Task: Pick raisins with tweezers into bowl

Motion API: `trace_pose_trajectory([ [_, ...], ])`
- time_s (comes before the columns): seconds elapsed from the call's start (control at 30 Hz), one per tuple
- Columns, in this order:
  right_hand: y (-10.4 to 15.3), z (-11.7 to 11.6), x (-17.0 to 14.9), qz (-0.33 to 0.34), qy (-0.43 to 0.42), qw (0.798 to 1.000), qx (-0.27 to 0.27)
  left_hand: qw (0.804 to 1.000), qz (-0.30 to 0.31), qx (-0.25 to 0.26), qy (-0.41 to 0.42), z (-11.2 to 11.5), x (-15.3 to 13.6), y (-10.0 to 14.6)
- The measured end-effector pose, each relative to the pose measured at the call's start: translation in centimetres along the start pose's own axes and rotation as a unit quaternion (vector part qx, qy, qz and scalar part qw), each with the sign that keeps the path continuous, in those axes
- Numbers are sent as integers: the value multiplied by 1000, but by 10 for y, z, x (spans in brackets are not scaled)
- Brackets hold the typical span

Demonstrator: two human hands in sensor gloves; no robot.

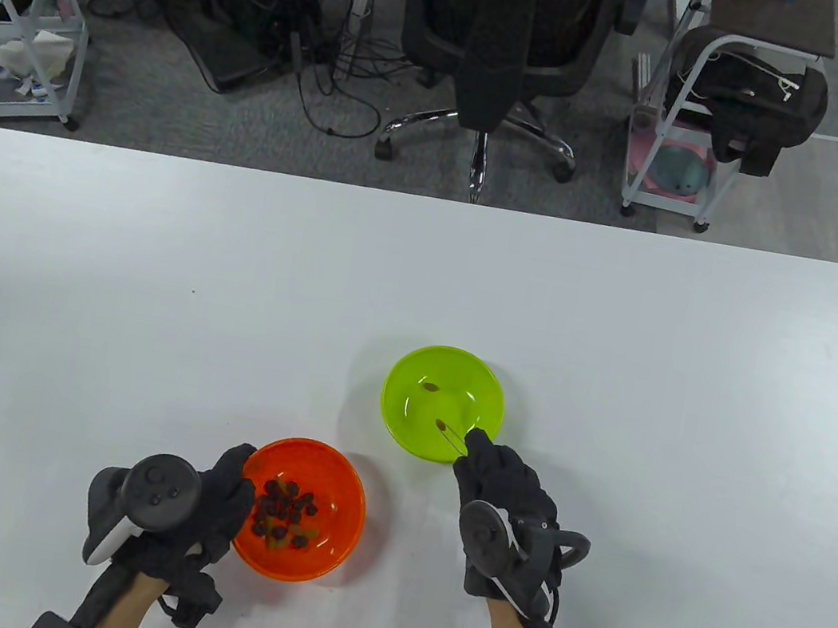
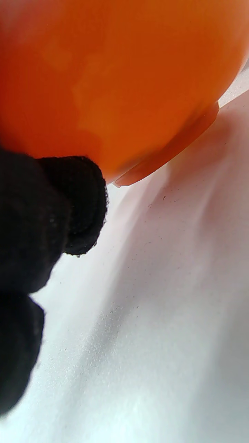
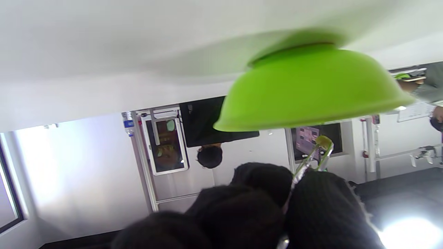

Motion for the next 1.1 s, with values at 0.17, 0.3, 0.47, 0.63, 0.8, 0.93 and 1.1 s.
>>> trace_pose_trajectory([
  [0.17, 1, -2, -5, -26, -2, 1000, -9, 1000, 0, 0, 0, 0, 0, 0],
  [0.3, 2, 2, -3, -30, -24, 999, -19, 1000, 0, 1, 1, 0, -1, 0],
  [0.47, 5, 7, 10, -7, -41, 999, -23, 1000, 1, 1, 1, -1, -1, 0],
  [0.63, 11, 9, 39, 43, -65, 997, -17, 1000, 2, 2, 1, -1, -1, 0],
  [0.8, 15, 10, 67, 94, -64, 993, -8, 1000, 2, 3, 0, -1, -1, 1],
  [0.93, 19, 11, 88, 126, -68, 990, 6, 1000, 4, 4, -2, -1, 0, 0],
  [1.1, 27, 11, 113, 175, -62, 982, 19, 1000, 6, 2, -5, 1, 1, 0],
])
Point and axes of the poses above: the tracker on the back of each hand, its own x axis roughly to the thumb side, its own y axis roughly from the fingertips to the wrist, z = x × y, the point moved 1 cm from there along -y, roughly from the wrist to the fingertips, and after that the axes turned 9 degrees about z, right-handed, at the moved point
